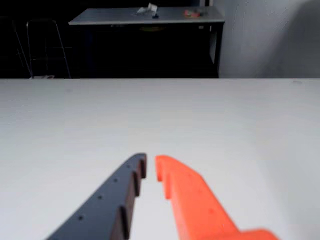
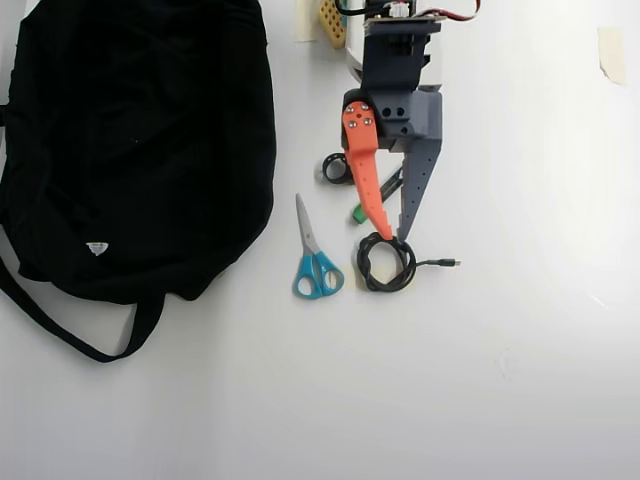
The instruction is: Put the green marker into the black bag
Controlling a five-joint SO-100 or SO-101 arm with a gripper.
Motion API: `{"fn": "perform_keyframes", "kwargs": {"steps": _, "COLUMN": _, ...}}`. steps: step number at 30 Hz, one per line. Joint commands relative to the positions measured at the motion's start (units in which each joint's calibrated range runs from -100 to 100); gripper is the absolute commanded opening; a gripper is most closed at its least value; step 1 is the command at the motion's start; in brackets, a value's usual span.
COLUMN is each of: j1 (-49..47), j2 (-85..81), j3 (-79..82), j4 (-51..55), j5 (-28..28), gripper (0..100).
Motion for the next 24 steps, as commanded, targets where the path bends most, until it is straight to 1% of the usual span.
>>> {"fn": "perform_keyframes", "kwargs": {"steps": 1, "j1": 0.0, "j2": -1.7, "j3": -1.1, "j4": -0.2, "j5": -0.1, "gripper": 3}}
{"fn": "perform_keyframes", "kwargs": {"steps": 2, "j1": 0.0, "j2": -1.7, "j3": -1.1, "j4": 0.2, "j5": -0.1, "gripper": 3}}
{"fn": "perform_keyframes", "kwargs": {"steps": 3, "j1": 0.0, "j2": -1.7, "j3": -1.6, "j4": 3.3, "j5": -1.3, "gripper": 3}}
{"fn": "perform_keyframes", "kwargs": {"steps": 7, "j1": 0.3, "j2": -1.7, "j3": -1.7, "j4": 12.9, "j5": -8.4, "gripper": 3}}
{"fn": "perform_keyframes", "kwargs": {"steps": 8, "j1": 0.2, "j2": -1.7, "j3": -1.7, "j4": 18.4, "j5": -9.7, "gripper": 3}}
{"fn": "perform_keyframes", "kwargs": {"steps": 13, "j1": -1.3, "j2": -1.7, "j3": -1.9, "j4": 28.0, "j5": -10.7, "gripper": 2}}
{"fn": "perform_keyframes", "kwargs": {"steps": 14, "j1": -1.4, "j2": -1.7, "j3": -2.8, "j4": 32.2, "j5": -12.5, "gripper": 2}}
{"fn": "perform_keyframes", "kwargs": {"steps": 15, "j1": -1.4, "j2": -1.7, "j3": -2.9, "j4": 32.4, "j5": -12.7, "gripper": 2}}
{"fn": "perform_keyframes", "kwargs": {"steps": 20, "j1": -1.2, "j2": -1.5, "j3": -5.6, "j4": 45.6, "j5": -16.5, "gripper": 2}}
{"fn": "perform_keyframes", "kwargs": {"steps": 24, "j1": -1.4, "j2": -0.5, "j3": -5.9, "j4": 51.7, "j5": -18.6, "gripper": 2}}
